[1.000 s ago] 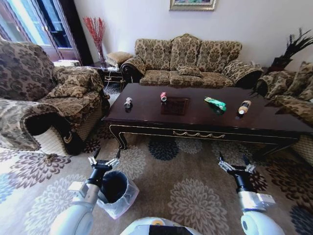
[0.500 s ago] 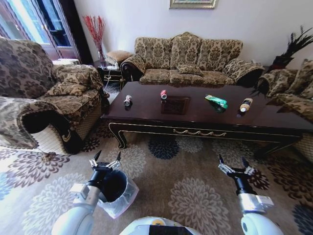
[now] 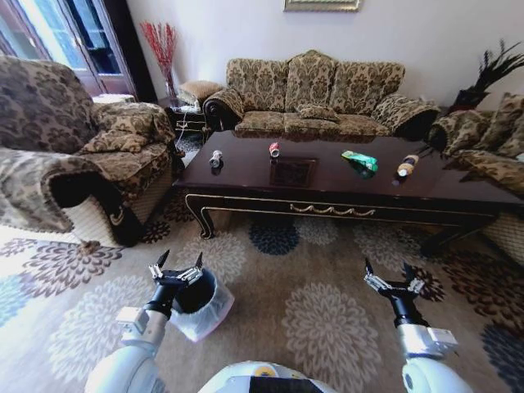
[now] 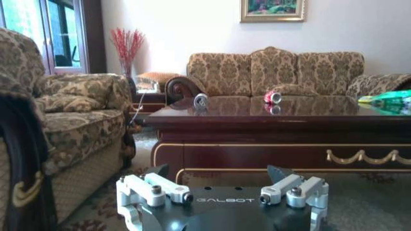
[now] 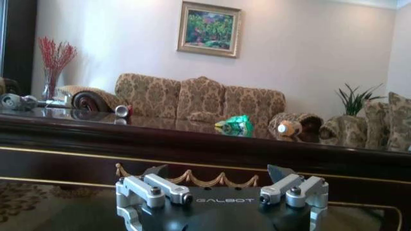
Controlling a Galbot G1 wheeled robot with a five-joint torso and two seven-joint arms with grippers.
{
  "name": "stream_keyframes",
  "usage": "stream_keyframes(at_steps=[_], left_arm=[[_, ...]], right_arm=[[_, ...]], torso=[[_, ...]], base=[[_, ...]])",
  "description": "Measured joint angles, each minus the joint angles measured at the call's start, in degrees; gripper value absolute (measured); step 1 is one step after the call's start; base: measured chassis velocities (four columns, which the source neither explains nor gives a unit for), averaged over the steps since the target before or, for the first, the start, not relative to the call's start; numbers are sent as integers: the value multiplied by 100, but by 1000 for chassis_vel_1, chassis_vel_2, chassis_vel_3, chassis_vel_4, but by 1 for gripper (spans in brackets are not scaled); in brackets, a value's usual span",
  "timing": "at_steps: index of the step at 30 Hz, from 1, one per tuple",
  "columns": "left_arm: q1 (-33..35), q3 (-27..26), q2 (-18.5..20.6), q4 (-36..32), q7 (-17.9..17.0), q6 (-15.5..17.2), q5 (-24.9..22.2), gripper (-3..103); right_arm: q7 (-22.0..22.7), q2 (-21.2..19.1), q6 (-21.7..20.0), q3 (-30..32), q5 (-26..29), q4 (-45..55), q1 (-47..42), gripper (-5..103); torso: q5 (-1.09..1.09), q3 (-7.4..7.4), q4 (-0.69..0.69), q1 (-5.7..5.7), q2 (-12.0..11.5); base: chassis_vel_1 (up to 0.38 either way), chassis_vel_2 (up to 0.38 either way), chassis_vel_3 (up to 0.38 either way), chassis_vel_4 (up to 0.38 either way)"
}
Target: Move to the front of the table and place the trash on the table into the trash bin.
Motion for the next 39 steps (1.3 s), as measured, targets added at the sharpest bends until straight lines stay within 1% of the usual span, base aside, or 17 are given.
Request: stream_keyframes(at_steps=[1,2,4,8,12,22,31,33,35,39], left_arm=[[0,0,0,0,0,0,0,100],[0,-4,-2,0,0,-1,0,100],[-3,-8,0,0,2,-6,-2,100],[-23,-6,12,0,4,-7,-6,100],[-52,0,15,7,4,-7,-18,100],[-315,-114,227,364,-184,372,-409,100],[-404,-108,287,474,-189,379,-479,100],[-417,-111,294,498,-205,407,-517,100],[-442,-157,329,556,-234,531,-605,100],[-464,-190,360,623,-243,549,-638,100]], right_arm=[[0,0,0,0,0,0,0,100],[-2,4,6,-5,7,-18,32,100],[-6,18,9,-13,12,-36,62,100],[-9,36,11,-18,12,-38,68,100],[-9,51,18,-19,10,-33,66,100],[-5,38,15,16,15,-20,98,100],[0,56,67,40,29,-56,62,100],[1,57,70,41,30,-55,59,100],[2,57,77,45,30,-52,55,100],[3,58,80,47,30,-39,49,100]], torso=[[0,0,0,0,0],[-5,-12,1,-1,-18],[-1,-41,2,-2,-55],[-2,-87,2,-1,-115],[-1,-103,2,0,-130],[-1,-102,2,-2,-117],[-2,-91,2,-3,-102],[-1,-89,2,-2,-100],[-2,-86,2,-2,-96],[-2,-84,2,-3,-93]], base=[[222,-234,-243,232],[222,-183,-150,177],[123,-135,-126,103],[40,-28,-32,28],[-25,23,14,-24],[0,0,0,0],[0,0,0,0],[0,0,0,0],[0,0,0,0],[0,0,0,0]])
